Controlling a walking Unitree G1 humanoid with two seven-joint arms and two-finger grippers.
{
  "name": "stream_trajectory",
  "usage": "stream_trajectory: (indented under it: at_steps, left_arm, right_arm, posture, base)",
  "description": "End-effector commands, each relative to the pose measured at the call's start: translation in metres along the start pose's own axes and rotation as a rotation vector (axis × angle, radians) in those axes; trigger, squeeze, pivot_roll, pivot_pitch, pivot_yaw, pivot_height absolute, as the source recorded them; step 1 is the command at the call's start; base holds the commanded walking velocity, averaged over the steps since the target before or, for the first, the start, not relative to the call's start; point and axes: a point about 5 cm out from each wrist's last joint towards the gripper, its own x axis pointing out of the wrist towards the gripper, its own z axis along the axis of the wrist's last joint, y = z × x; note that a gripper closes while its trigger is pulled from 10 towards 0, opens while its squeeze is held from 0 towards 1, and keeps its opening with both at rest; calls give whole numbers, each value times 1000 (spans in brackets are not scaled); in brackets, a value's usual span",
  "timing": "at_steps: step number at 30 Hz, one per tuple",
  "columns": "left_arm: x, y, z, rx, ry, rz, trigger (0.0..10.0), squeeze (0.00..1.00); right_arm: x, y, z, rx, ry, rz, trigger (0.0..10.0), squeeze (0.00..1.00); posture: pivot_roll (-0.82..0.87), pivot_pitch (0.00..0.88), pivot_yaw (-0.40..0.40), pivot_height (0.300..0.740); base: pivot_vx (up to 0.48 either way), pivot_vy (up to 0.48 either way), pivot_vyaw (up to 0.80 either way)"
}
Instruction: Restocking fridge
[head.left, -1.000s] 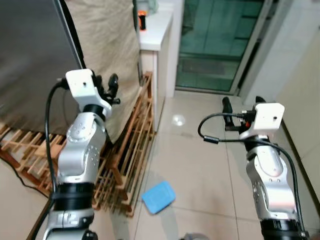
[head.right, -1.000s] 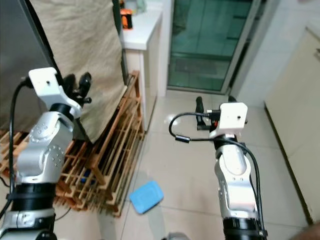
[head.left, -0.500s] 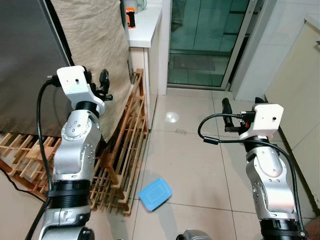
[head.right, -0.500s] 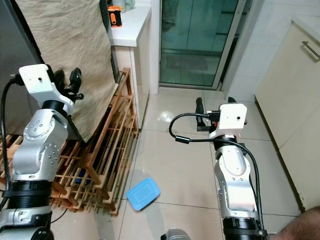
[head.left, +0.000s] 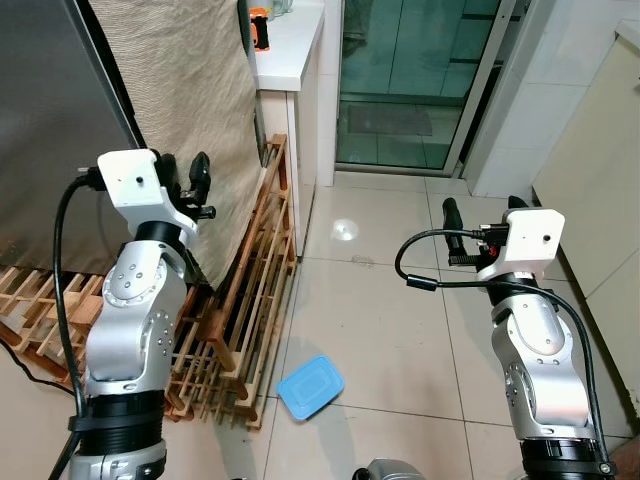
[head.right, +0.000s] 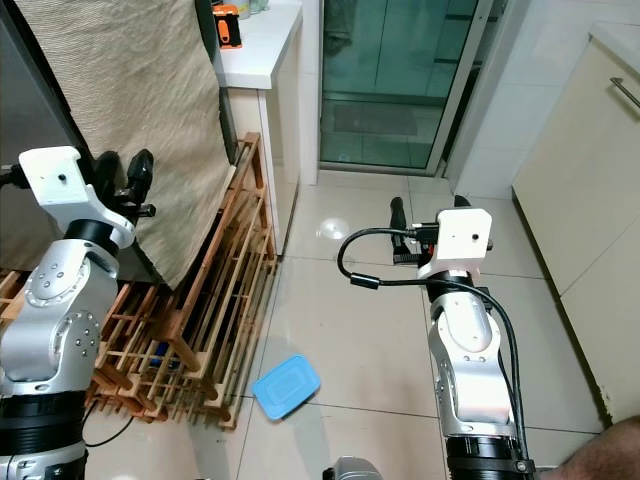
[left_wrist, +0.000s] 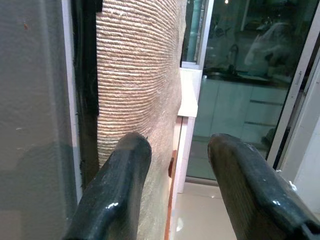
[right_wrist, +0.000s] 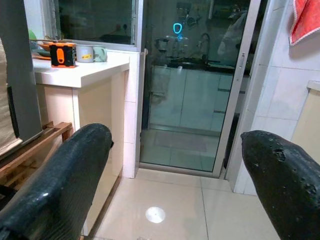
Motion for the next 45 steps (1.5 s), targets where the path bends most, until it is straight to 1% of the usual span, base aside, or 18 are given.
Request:
stream_trajectory:
  at_steps: [1, 2, 4, 5, 7, 9, 10, 11, 13, 17, 20, 25, 30, 33, 36, 40, 44, 45]
  left_arm:
    - [-8, 28, 4, 16, 6, 130, 10000, 0]
    - [-8, 28, 4, 16, 6, 130, 10000, 0]
    - [-23, 35, 5, 30, 10, 91, 10000, 0]
    - [-23, 35, 5, 30, 10, 91, 10000, 0]
    - [-30, 37, 3, 25, 24, 68, 10000, 0]
    - [-33, 29, 3, 7, 22, -5, 10000, 0]
    - [-31, 21, 5, 14, 8, -35, 10000, 0]
    - [-31, 21, 5, 14, 8, -35, 10000, 0]
    - [-28, 14, 6, 22, 1, -39, 10000, 0]
    - [-21, 5, 5, -18, 3, -56, 10000, 0]
    - [-10, -8, 8, -57, -3, -110, 10000, 0]
    - [-1, -18, 8, -105, 6, -142, 10000, 0]
    - [10, -19, 3, -114, 18, -137, 10000, 0]
    - [17, -23, 0, -92, 28, -129, 10000, 0]
    - [23, -22, -4, -77, 42, -89, 10000, 0]
    - [25, -15, -5, -56, 49, -30, 10000, 0]
    - [24, -6, -6, -82, 57, -7, 10000, 0]
    - [24, -7, -8, -95, 61, -15, 10000, 0]
  right_arm:
    - [1, -1, -2, -3, 9, 1, 10000, 0]
    - [1, -1, -2, -3, 9, 1, 10000, 0]
    - [-1, -3, -1, -10, 5, 0, 10000, 0]
    - [-1, -3, -1, -10, 5, 0, 10000, 0]
    - [-1, -5, -1, -12, 9, -2, 10000, 0]
    - [-1, -5, -3, -15, 15, 3, 10000, 0]
    - [0, -2, -3, -13, 15, 15, 10000, 0]
    - [0, -2, -3, -13, 15, 15, 10000, 0]
    - [2, 0, -2, -10, 12, 26, 10000, 0]
    - [5, 2, -2, -4, 8, 28, 10000, 0]
    - [7, 4, -1, 2, 2, 29, 10000, 0]
    - [6, 4, -2, 6, 0, 19, 10000, 0]
    - [7, 5, -3, 8, 0, 16, 10000, 0]
    - [8, 6, -3, 9, -2, 18, 10000, 0]
    - [8, 5, -3, 7, -4, 17, 10000, 0]
    - [8, 2, -3, 0, -8, 7, 10000, 0]
    - [6, 2, -3, 0, -7, 0, 10000, 0]
    - [6, 2, -4, 1, -4, 0, 10000, 0]
  posture:
    - [-175, 0, 26, 732]
    - [-175, 0, 26, 732]
    - [-173, 0, 29, 732]
    - [-173, 0, 29, 732]
    - [-164, 1, 24, 732]
    - [-155, 2, 16, 732]
    - [-150, 1, 11, 732]
    - [-150, 1, 11, 732]
    - [-146, 0, 6, 732]
    - [-145, 0, 9, 732]
    - [-145, 0, 14, 732]
    - [-161, 0, 29, 732]
    - [-165, 0, 31, 732]
    - [-167, 0, 31, 732]
    - [-180, 0, 35, 732]
    - [-187, 0, 41, 732]
    - [-189, 0, 43, 732]
    - [-184, 0, 38, 732]
  base:
    - [0, 0, 0]
    - [0, 0, 0]
    - [0, 0, 0]
    - [0, 0, 0]
    - [0, 0, 0]
    - [0, 0, 0]
    - [0, 0, 0]
    - [0, 0, 0]
    - [0, 0, 0]
    - [0, 0, 0]
    - [0, 0, 0]
    - [0, 0, 0]
    - [0, 0, 0]
    - [0, 0, 0]
    - [0, 0, 0]
    - [0, 0, 0]
    - [0, 0, 0]
    - [0, 0, 0]
